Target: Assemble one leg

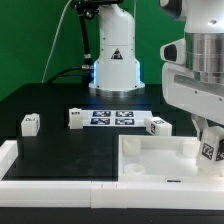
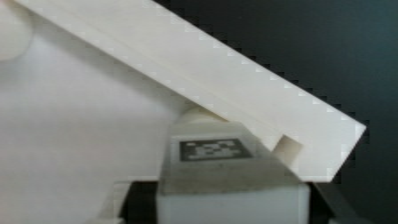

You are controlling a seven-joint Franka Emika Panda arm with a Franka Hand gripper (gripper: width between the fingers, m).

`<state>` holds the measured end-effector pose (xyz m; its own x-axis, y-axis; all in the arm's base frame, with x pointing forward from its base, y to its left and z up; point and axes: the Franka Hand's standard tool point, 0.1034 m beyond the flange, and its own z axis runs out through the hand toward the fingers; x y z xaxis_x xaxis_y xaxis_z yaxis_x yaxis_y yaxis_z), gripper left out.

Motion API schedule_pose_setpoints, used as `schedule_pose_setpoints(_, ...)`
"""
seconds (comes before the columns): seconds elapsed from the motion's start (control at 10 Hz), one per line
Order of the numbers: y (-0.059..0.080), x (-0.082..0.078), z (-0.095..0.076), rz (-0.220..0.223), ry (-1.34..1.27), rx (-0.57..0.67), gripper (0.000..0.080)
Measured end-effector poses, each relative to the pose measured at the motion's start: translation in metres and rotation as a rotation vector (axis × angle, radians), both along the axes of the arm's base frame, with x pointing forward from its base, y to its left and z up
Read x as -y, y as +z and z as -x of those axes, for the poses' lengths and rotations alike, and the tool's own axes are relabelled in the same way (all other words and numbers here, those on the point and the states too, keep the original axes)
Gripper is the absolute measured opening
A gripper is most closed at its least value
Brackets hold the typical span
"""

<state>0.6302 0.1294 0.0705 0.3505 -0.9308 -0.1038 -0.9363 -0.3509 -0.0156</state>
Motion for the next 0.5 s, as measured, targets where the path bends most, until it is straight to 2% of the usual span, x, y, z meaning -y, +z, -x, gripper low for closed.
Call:
schedule_pose_setpoints(0.1,0.0000,-0.0009,0.0002,-0.002,0.023,0.002,0.0514)
schedule_pose_setpoints(0.2,0.0000,-0.0010,0.0002,-0.002,0.036,0.003,0.0514)
schedule_pose_setpoints(0.3,0.0000,-0.0010,0.0002,-0.004,0.083,0.008,0.0624)
schedule_pose_setpoints(0.5,-0.0001,-0.0014,0.0005,-0.006,0.315,0.031,0.0642)
